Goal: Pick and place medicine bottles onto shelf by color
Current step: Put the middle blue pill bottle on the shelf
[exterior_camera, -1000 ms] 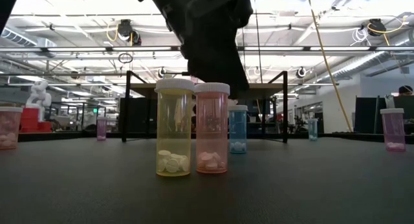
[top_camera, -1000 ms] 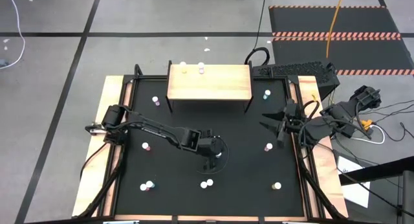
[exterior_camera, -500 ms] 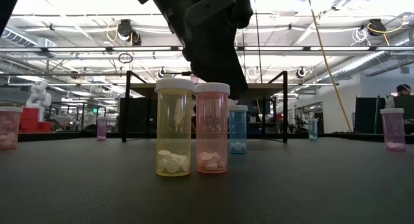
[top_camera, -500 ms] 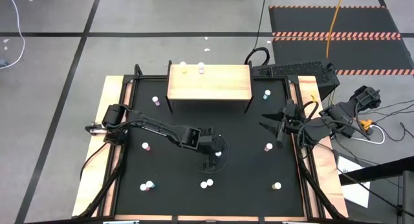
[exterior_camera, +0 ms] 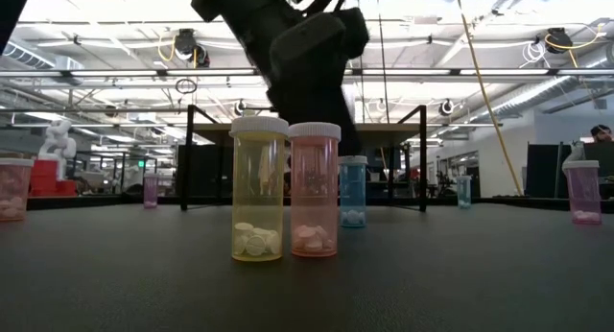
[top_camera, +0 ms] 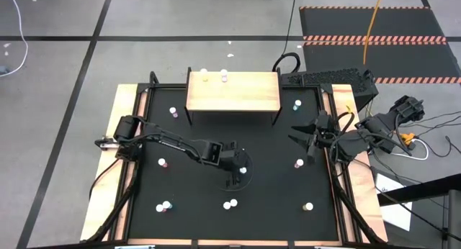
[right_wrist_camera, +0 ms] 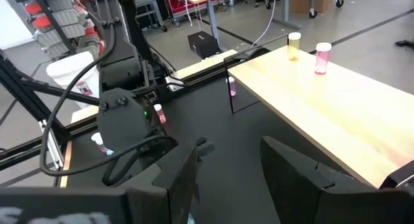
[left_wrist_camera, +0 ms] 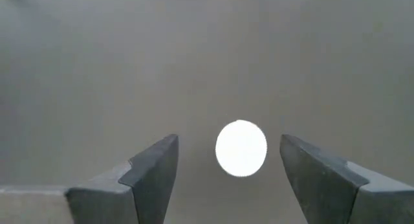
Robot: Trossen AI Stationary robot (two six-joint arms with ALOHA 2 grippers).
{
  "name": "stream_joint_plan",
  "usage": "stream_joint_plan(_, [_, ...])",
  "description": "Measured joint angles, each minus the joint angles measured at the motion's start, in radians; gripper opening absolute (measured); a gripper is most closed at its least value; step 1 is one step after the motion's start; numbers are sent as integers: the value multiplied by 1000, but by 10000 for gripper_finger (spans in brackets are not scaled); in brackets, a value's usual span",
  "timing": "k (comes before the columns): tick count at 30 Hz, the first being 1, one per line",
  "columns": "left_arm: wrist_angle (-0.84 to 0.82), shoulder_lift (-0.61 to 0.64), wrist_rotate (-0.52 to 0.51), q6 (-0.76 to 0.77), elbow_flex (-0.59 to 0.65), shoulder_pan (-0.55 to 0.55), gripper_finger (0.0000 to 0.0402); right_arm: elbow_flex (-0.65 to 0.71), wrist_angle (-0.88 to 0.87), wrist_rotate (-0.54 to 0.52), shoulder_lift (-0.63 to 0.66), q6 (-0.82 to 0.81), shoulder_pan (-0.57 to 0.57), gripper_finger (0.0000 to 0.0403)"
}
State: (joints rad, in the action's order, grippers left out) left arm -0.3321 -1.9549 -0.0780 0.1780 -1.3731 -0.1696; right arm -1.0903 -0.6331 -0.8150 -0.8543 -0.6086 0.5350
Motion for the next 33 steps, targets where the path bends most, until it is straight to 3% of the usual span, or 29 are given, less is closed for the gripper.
stream_joint_plan(21, [22,-20,26,-19,0,15,268,0,32,0,-2,-1,-12,164])
stream_joint_plan(33, [19,-20,27,-23,0,23,193,0,42,0,-2,-8,-12,164])
